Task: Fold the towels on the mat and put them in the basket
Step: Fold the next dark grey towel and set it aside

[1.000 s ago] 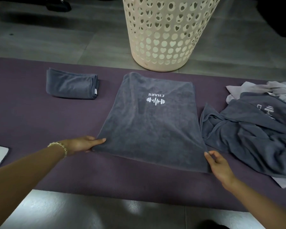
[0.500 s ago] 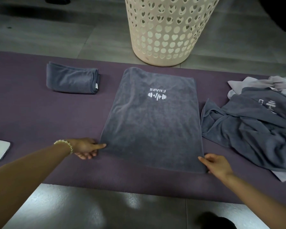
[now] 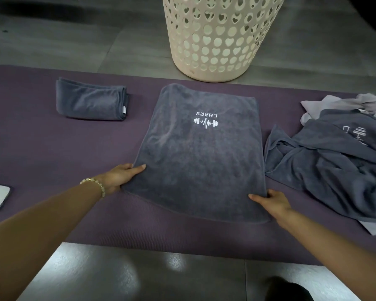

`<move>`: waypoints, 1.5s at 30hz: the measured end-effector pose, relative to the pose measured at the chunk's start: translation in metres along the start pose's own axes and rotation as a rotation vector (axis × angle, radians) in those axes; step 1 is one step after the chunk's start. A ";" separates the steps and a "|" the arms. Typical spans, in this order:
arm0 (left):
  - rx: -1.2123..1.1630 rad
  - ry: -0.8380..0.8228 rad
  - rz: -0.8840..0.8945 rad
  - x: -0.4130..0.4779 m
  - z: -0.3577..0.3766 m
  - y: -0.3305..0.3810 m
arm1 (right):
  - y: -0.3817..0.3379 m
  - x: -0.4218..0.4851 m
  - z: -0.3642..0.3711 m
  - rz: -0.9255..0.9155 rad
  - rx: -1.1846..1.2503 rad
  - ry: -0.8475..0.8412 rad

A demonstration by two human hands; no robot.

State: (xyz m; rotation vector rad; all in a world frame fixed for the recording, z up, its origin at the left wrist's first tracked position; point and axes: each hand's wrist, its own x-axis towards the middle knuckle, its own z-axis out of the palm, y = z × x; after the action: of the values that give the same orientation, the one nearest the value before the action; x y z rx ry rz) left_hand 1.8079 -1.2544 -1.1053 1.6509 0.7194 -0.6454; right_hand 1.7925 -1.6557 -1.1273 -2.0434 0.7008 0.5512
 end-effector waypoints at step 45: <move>1.651 0.008 1.213 0.025 0.030 -0.096 | 0.051 -0.001 0.040 -1.217 -1.201 -0.166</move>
State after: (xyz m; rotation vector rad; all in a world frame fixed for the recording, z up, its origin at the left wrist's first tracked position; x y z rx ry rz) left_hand 1.7515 -1.2673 -1.1911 2.9799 -1.2474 -0.1977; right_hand 1.7531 -1.6441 -1.1777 -2.8611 -1.2846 0.3738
